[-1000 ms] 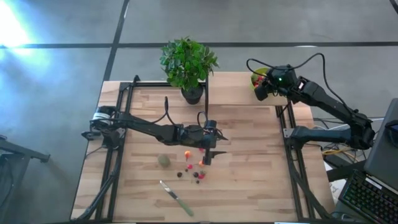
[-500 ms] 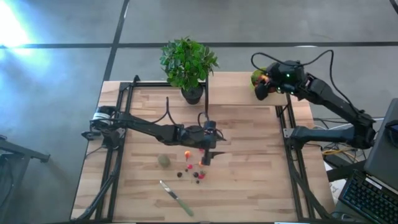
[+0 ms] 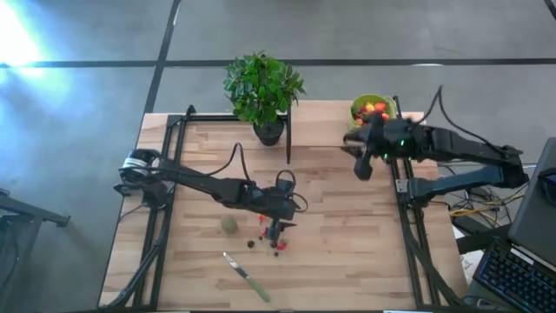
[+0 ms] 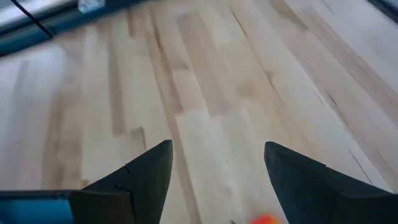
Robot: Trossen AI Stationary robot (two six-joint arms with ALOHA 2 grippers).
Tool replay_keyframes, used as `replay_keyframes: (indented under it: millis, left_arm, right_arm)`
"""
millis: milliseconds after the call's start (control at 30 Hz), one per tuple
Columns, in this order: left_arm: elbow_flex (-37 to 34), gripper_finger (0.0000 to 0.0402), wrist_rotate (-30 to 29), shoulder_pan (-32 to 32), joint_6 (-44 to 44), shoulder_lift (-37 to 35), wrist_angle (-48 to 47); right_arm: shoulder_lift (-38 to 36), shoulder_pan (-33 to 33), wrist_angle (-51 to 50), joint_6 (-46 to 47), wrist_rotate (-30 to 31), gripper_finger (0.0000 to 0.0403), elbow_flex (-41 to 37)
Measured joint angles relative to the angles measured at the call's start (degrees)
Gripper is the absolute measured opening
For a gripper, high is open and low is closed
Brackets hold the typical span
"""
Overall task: Pick & Place Fruit
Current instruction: Put the red cherry into the green strainer bowl on the shelf
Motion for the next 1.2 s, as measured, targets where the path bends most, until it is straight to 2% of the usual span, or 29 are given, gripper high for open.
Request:
replay_keyframes:
  millis: [200, 367, 700, 800, 933, 1200]
  left_arm:
    - [0.04, 0.0259, -0.02, -0.46, -0.38, -0.04, -6.92]
    - [0.04, 0.0259, -0.22, -0.07, -1.81, -0.04, -12.01]
    - [0.02, 0.0259, -0.56, 4.53, -3.52, 0.11, -15.07]
    - [0.04, 0.0259, 0.90, 6.44, -4.40, 0.80, -15.84]
    - [0.02, 0.0259, 3.02, 7.54, -4.52, 2.39, -15.86]
    - [0.02, 0.0259, 3.13, 7.76, -4.58, 4.68, -16.14]
  right_arm:
    - [0.00, 10.81, 0.41, 1.74, 6.79, 0.0128, -6.28]
    - [0.00, 15.20, 2.08, 4.74, 11.95, 0.0120, -11.94]
    - [-0.22, 15.76, 14.38, 3.90, 12.68, 0.0103, -22.96]
    - [-0.33, 15.76, 16.94, 4.04, 12.63, 0.0098, -25.08]
    - [-0.60, 15.76, 17.50, 3.92, 12.53, 0.0092, -25.78]
    - [-1.03, 15.76, 18.18, 4.20, 12.50, 0.0080, -25.83]
